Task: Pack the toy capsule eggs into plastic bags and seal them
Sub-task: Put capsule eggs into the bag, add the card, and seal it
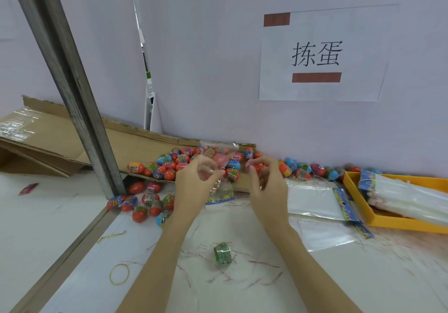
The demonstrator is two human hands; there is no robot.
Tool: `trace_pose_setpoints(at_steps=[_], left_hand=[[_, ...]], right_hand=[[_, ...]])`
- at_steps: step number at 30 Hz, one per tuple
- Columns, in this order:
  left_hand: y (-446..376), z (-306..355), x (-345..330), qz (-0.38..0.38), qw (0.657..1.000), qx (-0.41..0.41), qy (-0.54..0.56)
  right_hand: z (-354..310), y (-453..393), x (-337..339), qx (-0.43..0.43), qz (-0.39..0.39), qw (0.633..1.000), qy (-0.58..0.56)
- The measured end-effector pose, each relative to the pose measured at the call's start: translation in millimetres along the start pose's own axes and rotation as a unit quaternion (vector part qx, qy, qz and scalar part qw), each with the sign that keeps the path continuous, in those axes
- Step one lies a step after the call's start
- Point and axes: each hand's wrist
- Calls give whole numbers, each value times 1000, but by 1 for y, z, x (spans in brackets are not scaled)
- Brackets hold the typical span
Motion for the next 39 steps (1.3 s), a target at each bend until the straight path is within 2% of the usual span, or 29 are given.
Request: trace_pose_setpoints(at_steps=[2, 5, 7, 10, 18, 22, 28, 34, 39], left_hand=[[1, 0, -2, -34, 996, -66, -50], [4, 1, -3, -84, 985, -123, -88], [7, 3, -4, -102, 979, -150, -96], [9, 5, -6, -85, 973, -177, -118], [12, 15, -8, -106, 987, -111, -44], [13, 13, -11, -107, 991, -84, -16], [13, 9, -14, -131, 986, -89, -51], [15, 11, -14, -129, 986, -96, -36], [15, 8, -18, -138, 978, -152, -46]], right_hand=[[-5, -1, 6, 15, 33, 999, -28], [-17, -2, 7, 61, 56, 996, -47], [-23, 0, 4, 95, 41, 994, -28], [-24, 8, 0, 142, -15, 990, 16], [-17, 5, 1, 116, -58, 991, 13], [-14, 5, 3, 136, -84, 987, 30], [-16, 6, 1, 121, -110, 986, 21], [-21, 6, -1, 75, -127, 988, 40], [-21, 7, -1, 103, -169, 979, 58]])
Point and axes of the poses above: each hand's wrist, its own y-axis away from the middle knuckle, its own x-axis out of the back of the hand, z = x × y, and after that the axes turned 13 degrees about z, right-handed
